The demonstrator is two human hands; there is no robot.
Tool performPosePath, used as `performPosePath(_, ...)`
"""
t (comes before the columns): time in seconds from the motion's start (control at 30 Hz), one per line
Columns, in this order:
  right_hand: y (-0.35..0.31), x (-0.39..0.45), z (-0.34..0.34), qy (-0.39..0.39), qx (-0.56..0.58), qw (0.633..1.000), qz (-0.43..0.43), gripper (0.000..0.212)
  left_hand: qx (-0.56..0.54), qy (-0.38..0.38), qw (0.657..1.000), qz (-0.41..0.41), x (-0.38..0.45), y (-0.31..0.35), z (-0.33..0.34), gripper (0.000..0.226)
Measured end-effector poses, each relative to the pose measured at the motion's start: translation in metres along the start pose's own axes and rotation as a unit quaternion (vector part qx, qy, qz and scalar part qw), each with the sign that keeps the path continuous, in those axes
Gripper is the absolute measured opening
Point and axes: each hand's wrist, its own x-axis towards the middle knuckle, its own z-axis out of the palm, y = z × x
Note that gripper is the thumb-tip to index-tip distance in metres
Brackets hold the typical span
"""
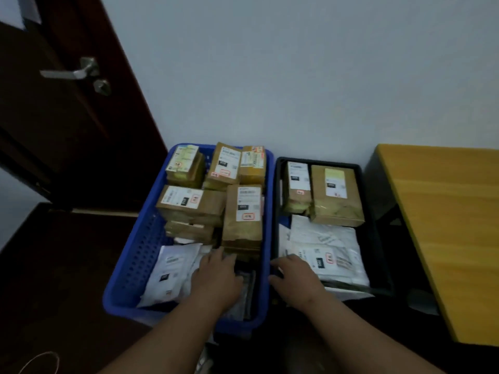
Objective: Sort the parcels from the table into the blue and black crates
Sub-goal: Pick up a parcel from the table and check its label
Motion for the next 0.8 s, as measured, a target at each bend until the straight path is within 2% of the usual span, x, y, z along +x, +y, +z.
performPosePath(0.13,0.087,-0.068,-0.040,0.091,-0.032,0.995,0.017,0.045,0.050,0.002,0.997,0.052,-0.024,0.098,0.032,0.062)
performPosePath(0.33,0.209,-0.147,-0.087,0.159,-0.044,0.980,0.107,0.053,0.108,-0.006,0.982,0.157,-0.048,0.231,0.071,0.063)
performPosePath(0.8,0.404,-0.222,-0.165,0.210,0.027,0.933,0.292,0.070,0.177,-0.079,0.930,0.311,-0.010,0.480,0.135,0.059)
